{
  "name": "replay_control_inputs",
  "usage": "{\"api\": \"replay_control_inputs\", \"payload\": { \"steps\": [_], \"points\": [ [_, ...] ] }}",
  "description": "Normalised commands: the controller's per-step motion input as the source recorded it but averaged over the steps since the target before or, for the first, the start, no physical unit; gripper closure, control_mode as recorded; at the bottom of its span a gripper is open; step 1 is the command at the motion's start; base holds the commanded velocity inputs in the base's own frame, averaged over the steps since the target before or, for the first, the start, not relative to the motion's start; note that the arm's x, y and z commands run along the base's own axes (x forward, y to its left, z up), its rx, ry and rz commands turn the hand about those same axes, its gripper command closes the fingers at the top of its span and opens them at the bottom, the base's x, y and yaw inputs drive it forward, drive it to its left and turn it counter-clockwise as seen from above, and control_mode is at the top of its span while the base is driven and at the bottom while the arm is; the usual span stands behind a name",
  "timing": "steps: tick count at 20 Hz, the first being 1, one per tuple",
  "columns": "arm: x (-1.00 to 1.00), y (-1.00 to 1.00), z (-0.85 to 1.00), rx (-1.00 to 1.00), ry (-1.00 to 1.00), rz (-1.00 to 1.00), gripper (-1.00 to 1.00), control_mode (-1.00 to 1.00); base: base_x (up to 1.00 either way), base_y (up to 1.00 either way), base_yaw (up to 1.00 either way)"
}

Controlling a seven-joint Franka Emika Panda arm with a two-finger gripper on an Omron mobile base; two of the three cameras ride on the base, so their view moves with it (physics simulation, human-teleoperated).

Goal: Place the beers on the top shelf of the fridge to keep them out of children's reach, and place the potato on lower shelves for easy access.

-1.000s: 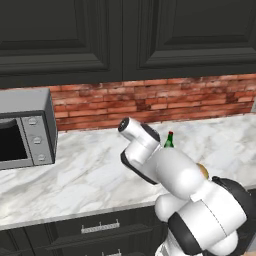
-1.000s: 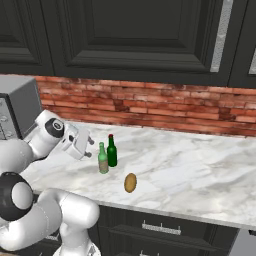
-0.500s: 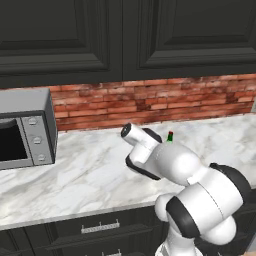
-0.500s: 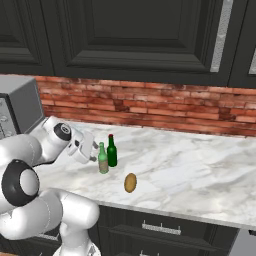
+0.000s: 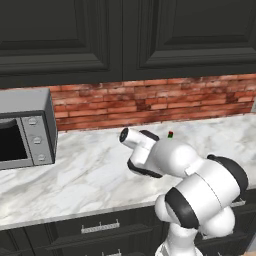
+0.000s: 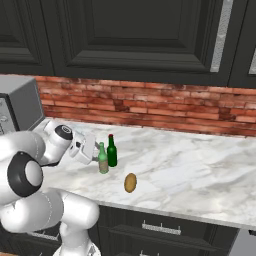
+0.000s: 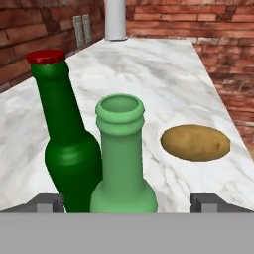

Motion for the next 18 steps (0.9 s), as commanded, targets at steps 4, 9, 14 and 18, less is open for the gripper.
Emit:
{"api": "replay_control_inputs", "payload": {
  "steps": [4, 9, 14, 18],
  "points": [
    [0.09, -0.06, 0.00, -0.09, 0.01, 0.00, -1.00, -1.00, 0.00, 0.00, 0.00],
    [0.05, -0.06, 0.00, -0.04, 0.01, 0.00, -1.00, -1.00, 0.00, 0.00, 0.00],
    [0.01, -0.03, 0.00, 0.00, 0.00, 0.00, -1.00, -1.00, 0.00, 0.00, 0.00],
    [0.00, -0.14, 0.00, 0.00, 0.00, 0.00, -1.00, -1.00, 0.00, 0.00, 0.00]
  ]
}}
